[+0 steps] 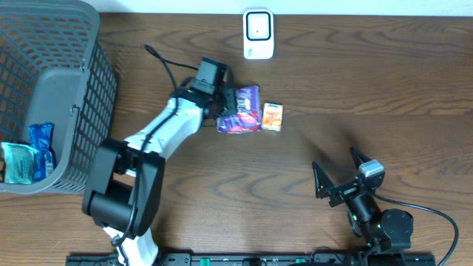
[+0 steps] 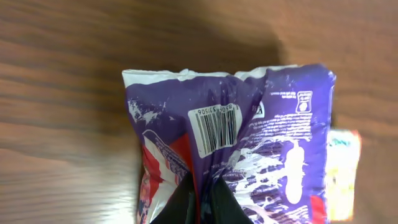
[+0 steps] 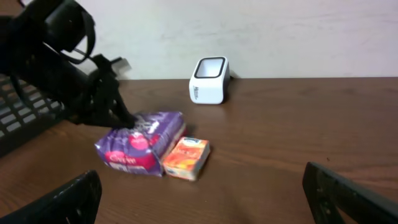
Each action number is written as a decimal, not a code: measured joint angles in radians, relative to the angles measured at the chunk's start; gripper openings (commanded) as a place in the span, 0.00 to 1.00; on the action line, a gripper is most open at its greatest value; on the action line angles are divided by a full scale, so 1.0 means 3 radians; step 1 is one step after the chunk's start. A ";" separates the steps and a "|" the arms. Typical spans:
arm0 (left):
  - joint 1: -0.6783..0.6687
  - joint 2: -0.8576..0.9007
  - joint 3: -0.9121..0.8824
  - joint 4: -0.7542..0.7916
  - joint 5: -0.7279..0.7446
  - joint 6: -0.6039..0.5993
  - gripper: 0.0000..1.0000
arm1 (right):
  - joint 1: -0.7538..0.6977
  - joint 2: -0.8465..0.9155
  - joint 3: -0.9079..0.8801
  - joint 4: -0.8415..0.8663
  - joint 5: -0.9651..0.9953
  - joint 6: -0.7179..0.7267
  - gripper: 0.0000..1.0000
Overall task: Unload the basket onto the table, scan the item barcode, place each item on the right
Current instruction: 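Lift the purple box out and place it beside the orange pack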
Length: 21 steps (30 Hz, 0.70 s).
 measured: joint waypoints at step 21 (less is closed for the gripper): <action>-0.0481 0.0031 0.0000 0.0456 -0.0275 -0.0443 0.13 | 0.0000 0.0000 0.0000 0.0000 0.0000 0.0000 0.99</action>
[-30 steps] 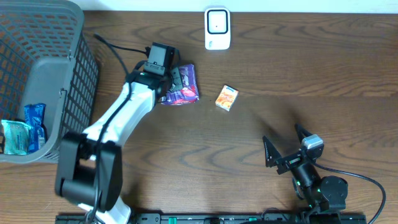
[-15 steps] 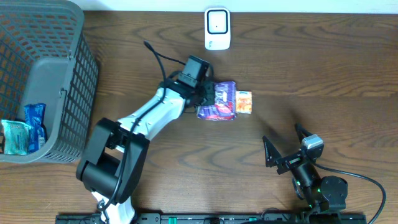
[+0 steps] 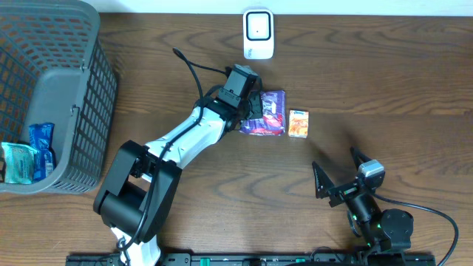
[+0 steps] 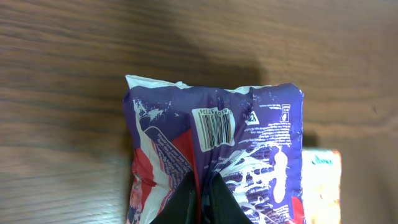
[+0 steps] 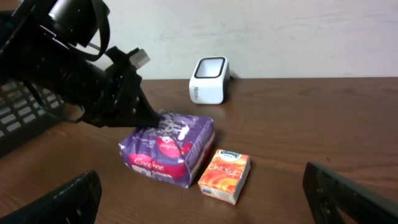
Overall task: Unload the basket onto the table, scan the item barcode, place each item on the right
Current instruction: 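Lift the purple box out and place it beside the orange pack, then move the left gripper back into the basket toward the blue wrapper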
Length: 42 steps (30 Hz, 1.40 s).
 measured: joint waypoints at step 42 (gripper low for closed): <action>0.3426 -0.1938 0.0014 -0.0594 -0.1216 0.0809 0.86 | 0.0000 0.0000 0.0000 0.0000 0.0001 0.0000 0.99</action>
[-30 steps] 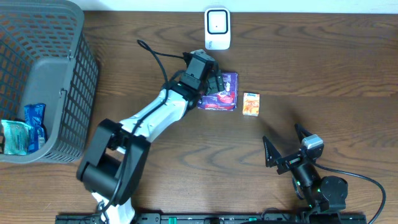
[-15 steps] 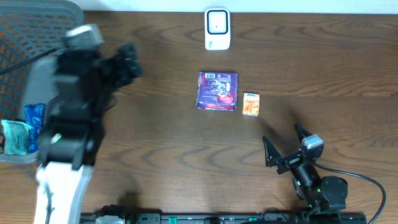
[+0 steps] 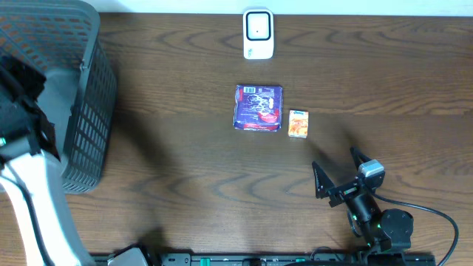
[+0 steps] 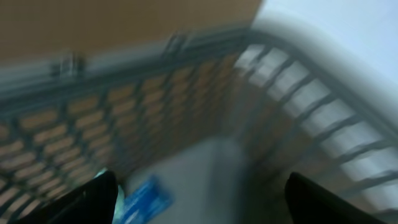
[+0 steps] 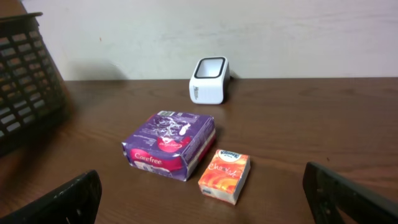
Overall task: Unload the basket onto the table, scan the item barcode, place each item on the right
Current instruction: 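Move the left gripper back into the basket toward the blue wrapper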
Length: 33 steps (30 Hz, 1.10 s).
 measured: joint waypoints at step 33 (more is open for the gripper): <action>0.0532 0.1841 -0.0005 -0.0790 -0.0045 0.0379 0.66 | 0.0000 0.0000 0.0000 0.0000 0.0000 0.0001 0.99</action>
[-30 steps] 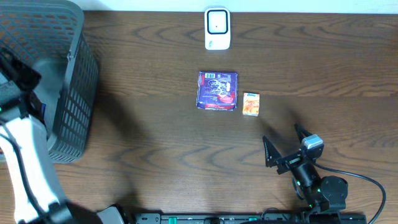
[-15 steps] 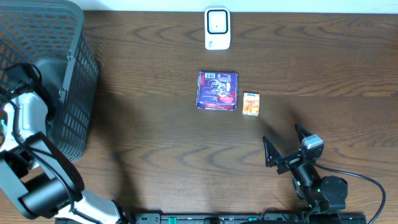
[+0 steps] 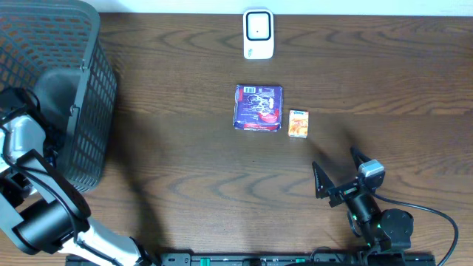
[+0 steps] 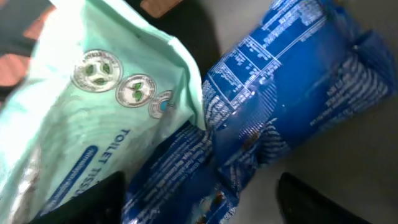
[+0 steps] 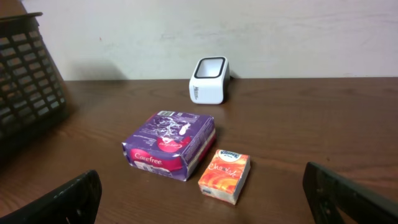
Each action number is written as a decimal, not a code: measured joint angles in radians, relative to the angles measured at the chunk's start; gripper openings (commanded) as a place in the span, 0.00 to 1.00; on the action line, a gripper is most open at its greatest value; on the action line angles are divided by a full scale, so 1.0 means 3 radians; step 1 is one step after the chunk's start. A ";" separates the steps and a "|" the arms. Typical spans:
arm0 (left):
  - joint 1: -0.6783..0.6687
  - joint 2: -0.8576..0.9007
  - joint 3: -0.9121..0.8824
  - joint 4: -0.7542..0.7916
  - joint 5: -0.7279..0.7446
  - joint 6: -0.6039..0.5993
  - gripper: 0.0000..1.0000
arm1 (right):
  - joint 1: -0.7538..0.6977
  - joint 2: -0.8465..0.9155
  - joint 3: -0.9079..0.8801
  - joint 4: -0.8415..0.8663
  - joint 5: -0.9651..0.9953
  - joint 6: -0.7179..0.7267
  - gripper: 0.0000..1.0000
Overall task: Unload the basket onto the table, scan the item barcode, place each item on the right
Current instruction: 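Move the left gripper back into the basket toward the blue wrapper, then lift the blue wrapper out and drop it left of the purple box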
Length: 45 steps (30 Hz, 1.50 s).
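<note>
My left gripper (image 4: 199,202) is open low inside the grey basket (image 3: 74,96). Its dark fingers (image 4: 93,199) straddle a crumpled blue packet (image 4: 280,106), which lies against a mint-green toilet tissue pack (image 4: 93,106). The overhead view shows only the left arm (image 3: 16,137) reaching into the basket. A purple Carefree pack (image 3: 259,107) lies flat mid-table, below the white scanner (image 3: 258,33). My right gripper (image 3: 340,181) rests open near the front edge, facing the purple pack (image 5: 169,144) and the scanner (image 5: 210,79).
A small orange tissue box (image 3: 298,123) lies just right of the purple pack, also seen as the orange box (image 5: 225,175) in the right wrist view. The basket's tall mesh wall (image 5: 31,74) closes off the table's left side.
My left gripper was over the basket's interior, the view blurred, the blue packet far below. Now it is close down on the blue packet, still open. Purple pack, orange box and right arm are unmoved.
My left gripper was shut on the purple pack left of centre, beside the orange box. Then pack and box were further right, below the scanner. Later the pack lay released and the gripper was open over the basket. Now it is down at the blue packet.
</note>
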 measured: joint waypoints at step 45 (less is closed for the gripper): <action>-0.1680 -0.2467 -0.0024 0.2009 0.3079 -0.1600 0.07 | 0.0000 0.0000 0.0000 0.0000 -0.0001 -0.0001 0.99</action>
